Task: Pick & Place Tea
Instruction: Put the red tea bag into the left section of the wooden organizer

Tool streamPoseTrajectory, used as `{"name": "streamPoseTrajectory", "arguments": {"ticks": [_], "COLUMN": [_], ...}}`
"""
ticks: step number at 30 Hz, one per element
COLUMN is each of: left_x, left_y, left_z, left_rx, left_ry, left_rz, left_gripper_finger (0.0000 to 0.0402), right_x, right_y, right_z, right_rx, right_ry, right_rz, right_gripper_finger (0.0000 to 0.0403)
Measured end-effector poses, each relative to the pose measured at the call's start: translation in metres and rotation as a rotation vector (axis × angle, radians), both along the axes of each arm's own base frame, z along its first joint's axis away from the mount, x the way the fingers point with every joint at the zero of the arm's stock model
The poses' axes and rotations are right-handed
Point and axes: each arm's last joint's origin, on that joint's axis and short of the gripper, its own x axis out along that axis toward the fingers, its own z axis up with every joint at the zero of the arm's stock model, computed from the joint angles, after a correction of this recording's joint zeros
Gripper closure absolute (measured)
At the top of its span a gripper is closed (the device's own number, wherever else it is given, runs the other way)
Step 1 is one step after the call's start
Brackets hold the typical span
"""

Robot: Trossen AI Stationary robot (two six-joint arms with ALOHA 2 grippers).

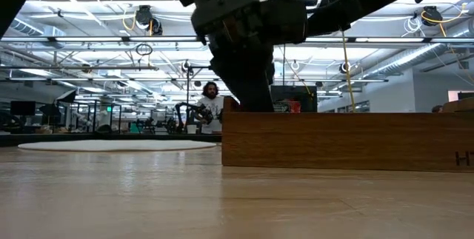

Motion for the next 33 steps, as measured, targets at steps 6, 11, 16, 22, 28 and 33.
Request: {"name": "streamPoseTrajectory", "arguments": {"ticks": [6,11,16,22,28,33], "left_x": [0.002,0.005,0.004,0.002,0.001,0.001], "left_y": [0.000,0.003,0.002,-0.001,-0.003,-0.003], "left_z": [-0.012,-0.017,-0.018,-0.018,-0.018,-0.018], "left_rx": [0.009,0.093,0.110,0.194,0.250,0.276], "left_ry": [0.018,0.008,0.014,0.010,0.006,0.000], "left_rz": [0.004,0.085,0.126,0.161,0.202,0.222], "left_gripper_finger": [0.0401,0.0401,0.0398,0.0399,0.0399,0.0392], "right_x": [0.000,0.000,0.000,-0.001,-0.001,-0.001], "right_y": [0.000,0.000,0.000,0.000,0.000,0.000], "right_z": [0.000,0.000,-0.001,-0.001,-0.001,-0.002], "right_rx": [-0.004,-0.004,-0.003,-0.003,-0.003,-0.003], "right_ry": [0.001,0.002,0.012,0.017,0.017,0.018], "right_rz": [0.001,0.001,0.000,0.000,0.000,0.000], "right_gripper_finger": [0.0314,0.0314,0.0314,0.0314,0.0314,0.0314]}}
